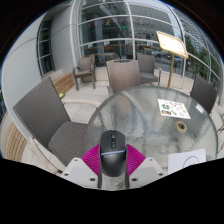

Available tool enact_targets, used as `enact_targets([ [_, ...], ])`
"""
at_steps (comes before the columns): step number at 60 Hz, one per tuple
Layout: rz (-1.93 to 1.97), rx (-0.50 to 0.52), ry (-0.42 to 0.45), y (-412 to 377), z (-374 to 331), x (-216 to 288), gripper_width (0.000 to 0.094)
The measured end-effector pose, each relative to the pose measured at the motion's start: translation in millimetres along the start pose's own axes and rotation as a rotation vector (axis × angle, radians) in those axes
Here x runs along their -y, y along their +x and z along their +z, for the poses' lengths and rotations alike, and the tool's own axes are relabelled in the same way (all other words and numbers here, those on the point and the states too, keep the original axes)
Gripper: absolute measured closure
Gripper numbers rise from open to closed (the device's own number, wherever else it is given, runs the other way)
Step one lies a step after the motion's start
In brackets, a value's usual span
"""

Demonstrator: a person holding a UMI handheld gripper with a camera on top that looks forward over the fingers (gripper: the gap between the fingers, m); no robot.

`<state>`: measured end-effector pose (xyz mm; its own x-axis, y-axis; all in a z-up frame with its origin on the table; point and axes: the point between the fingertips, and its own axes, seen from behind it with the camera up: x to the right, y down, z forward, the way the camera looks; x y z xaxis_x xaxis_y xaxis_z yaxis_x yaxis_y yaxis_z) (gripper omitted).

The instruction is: Arrange mouse

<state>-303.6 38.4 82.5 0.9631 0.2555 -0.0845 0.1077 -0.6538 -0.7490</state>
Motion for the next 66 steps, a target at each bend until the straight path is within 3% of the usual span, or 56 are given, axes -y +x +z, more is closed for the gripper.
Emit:
enact_targets([
  [11, -0.068, -0.095, 0.251, 111, -135, 134, 0.0625],
  [18, -0.058, -0.164, 0.301, 192, -179, 142, 0.0626],
  [22, -0.035, -0.193, 0.277, 234, -186, 109, 0.0628],
  [29, 0.02, -0.229, 0.115, 298, -142, 36, 0.0628],
  [37, 0.083, -0.236, -0.047, 324, -101, -70, 0.0629],
  [42, 0.104, -0.228, -0.101, 333, -84, -115, 0.0629],
  [50, 0.106, -0.206, -0.163, 329, -71, -154, 0.0627],
  [54, 0.114, -0.209, -0.124, 329, -69, -154, 0.0623],
  [66, 0.084, -0.193, -0.15, 327, -68, -154, 0.0417],
])
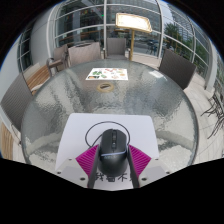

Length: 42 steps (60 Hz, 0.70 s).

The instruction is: Arrange mouse

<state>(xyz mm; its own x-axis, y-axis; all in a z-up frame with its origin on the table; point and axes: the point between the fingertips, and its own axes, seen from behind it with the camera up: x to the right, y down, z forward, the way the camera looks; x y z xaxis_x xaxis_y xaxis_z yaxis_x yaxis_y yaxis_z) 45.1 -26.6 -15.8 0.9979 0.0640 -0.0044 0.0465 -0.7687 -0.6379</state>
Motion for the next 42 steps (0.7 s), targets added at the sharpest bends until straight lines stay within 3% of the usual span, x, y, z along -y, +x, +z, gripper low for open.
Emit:
enact_targets([
  [3, -0.015, 0.005, -0.019, -2, -5, 1, 0.0254],
  [7, -0.021, 0.001, 0.01, -8, -22, 21, 0.0187],
  [23, -0.014, -0.003, 0.199, -56, -135, 112, 0.0172],
  [42, -0.003, 0.013, 0.298, -111, -232, 98, 0.0168],
])
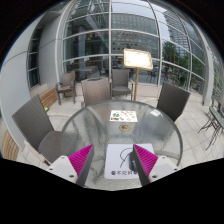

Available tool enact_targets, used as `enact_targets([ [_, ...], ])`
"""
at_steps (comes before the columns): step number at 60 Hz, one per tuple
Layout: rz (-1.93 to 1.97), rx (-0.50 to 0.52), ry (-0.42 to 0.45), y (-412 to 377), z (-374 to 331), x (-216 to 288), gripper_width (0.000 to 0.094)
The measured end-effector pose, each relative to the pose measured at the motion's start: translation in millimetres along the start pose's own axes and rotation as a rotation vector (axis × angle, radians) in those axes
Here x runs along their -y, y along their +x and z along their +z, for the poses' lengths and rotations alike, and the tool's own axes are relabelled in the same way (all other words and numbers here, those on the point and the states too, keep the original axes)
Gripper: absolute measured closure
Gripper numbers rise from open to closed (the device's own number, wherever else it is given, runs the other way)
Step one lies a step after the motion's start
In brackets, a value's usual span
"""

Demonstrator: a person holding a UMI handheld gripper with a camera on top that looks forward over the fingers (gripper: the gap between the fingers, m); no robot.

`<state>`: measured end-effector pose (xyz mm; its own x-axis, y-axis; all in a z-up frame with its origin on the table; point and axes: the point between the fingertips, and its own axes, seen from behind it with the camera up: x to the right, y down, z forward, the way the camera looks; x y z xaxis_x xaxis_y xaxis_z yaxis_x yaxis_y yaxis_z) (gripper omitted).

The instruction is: Arrange mouse

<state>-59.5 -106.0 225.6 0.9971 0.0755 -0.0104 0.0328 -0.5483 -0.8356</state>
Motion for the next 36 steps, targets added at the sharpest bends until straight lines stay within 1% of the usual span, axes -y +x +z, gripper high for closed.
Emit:
enact_targets([
  [8, -0.007, -0.01, -0.018, -17, -22, -25, 0.0168],
  [18, -0.032, 0.01, -0.044, -43, -42, -54, 0.0168],
  [36, -0.021, 0.019, -0.045, -63, -52, -64, 0.0166],
])
